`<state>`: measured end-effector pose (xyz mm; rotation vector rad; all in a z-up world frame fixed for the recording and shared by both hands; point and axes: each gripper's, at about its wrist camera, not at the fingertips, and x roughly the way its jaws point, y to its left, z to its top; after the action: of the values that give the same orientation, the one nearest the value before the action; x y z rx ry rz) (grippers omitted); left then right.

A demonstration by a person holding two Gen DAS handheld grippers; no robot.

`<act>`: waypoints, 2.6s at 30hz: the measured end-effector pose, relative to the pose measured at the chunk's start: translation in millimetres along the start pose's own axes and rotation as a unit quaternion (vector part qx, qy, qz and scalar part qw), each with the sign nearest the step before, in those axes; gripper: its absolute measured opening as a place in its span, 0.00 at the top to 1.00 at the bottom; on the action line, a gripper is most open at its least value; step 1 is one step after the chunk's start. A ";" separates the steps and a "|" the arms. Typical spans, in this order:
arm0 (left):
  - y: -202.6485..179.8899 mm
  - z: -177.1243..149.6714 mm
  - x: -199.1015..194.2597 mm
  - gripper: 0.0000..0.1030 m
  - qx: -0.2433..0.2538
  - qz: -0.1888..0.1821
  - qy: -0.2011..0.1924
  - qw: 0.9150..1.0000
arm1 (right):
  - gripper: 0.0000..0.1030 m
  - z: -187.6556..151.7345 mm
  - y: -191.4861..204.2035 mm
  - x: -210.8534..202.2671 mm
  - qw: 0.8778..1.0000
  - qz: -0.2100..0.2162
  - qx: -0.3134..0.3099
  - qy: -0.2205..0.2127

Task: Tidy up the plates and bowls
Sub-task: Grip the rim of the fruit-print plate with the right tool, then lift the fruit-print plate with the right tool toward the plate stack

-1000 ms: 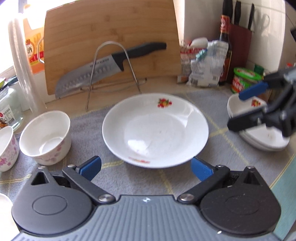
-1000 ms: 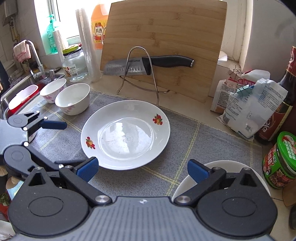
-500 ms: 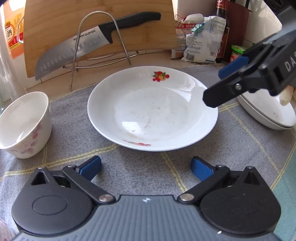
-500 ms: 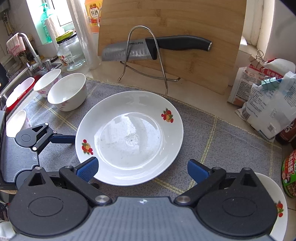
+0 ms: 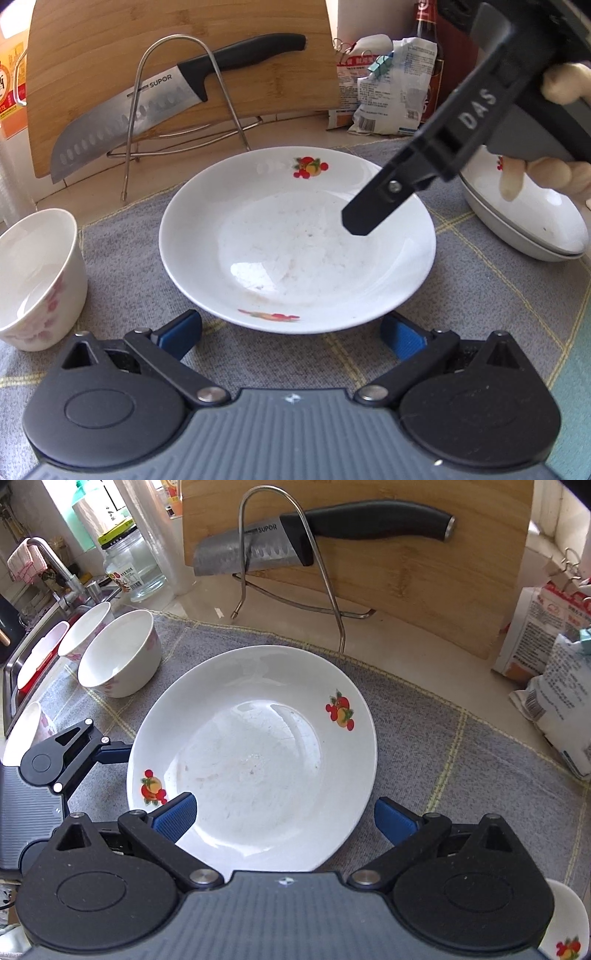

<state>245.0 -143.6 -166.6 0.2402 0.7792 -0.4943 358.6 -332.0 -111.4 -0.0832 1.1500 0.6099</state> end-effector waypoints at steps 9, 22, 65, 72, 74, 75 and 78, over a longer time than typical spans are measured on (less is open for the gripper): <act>2.3 -3.1 -0.3 0.00 0.009 -0.010 -0.012 1.000 | 0.00 13.1 -6.6 17.2 1.000 0.017 -0.005 0.024; 6.2 -3.3 0.3 0.00 0.015 -0.016 -0.019 1.000 | 0.00 36.4 -10.4 31.9 0.998 0.046 -0.013 0.030; 2.9 8.7 -0.2 0.01 0.055 -0.021 0.004 0.998 | 0.05 48.5 -18.8 32.9 0.996 0.083 0.001 0.026; 1.0 12.1 -7.6 0.01 0.052 -0.025 0.005 0.998 | 0.05 45.4 -16.6 25.0 0.996 0.084 0.003 0.022; 0.2 12.5 -11.4 0.01 0.054 -0.026 0.005 0.998 | 0.05 43.4 -15.0 21.6 0.996 0.086 0.003 0.020; -0.6 12.8 -13.5 0.01 0.054 -0.026 0.005 0.998 | 0.05 41.9 -13.5 19.2 0.996 0.086 0.002 0.020; -4.1 11.8 -20.6 0.01 0.054 -0.025 0.004 0.998 | 0.05 37.2 -8.8 12.0 0.996 0.086 0.001 0.016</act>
<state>237.6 -144.7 -143.8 0.3241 0.7677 -0.5846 397.0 -320.9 -108.3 0.0082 1.1976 0.7629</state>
